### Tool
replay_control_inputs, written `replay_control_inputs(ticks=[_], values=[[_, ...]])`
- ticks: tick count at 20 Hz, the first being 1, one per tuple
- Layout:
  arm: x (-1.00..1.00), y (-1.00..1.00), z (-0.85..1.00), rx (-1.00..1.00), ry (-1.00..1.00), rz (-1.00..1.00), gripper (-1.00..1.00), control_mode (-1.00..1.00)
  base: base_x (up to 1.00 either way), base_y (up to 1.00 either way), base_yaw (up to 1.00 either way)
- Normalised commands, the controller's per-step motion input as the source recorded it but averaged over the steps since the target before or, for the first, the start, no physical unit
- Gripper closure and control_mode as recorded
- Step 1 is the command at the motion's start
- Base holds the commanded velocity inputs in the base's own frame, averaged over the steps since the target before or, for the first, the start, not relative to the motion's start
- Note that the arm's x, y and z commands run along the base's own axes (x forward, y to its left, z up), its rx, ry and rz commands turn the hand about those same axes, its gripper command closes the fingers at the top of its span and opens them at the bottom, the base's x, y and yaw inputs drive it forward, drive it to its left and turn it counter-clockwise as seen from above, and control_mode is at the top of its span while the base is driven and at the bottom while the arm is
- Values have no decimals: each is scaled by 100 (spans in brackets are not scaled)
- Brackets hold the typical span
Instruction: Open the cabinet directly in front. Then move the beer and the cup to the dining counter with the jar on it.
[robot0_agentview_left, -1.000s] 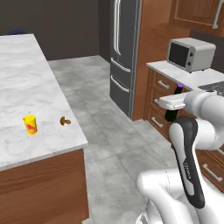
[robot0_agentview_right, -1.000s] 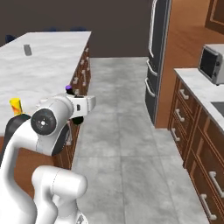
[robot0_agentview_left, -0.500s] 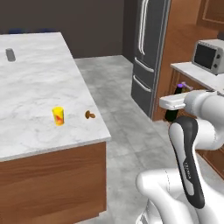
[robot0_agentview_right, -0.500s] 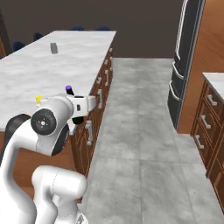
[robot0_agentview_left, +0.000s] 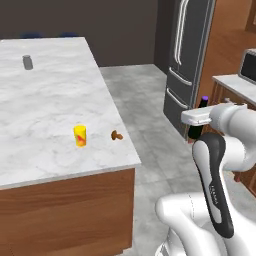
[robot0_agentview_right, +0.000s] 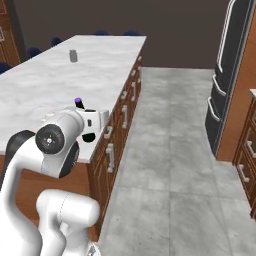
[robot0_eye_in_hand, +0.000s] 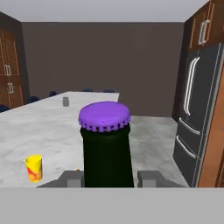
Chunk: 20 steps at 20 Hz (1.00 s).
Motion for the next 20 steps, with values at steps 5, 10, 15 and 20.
replay_control_inputs(ticks=[5,10,15,20], values=[[0,0,0,0,0,0,100,100,7,44,11],[0,0,0,0,0,0,100,100,20,34,8],[0,0,0,0,0,0,100,100,34,33,5],[0,0,0,0,0,0,100,100,23,36,3]])
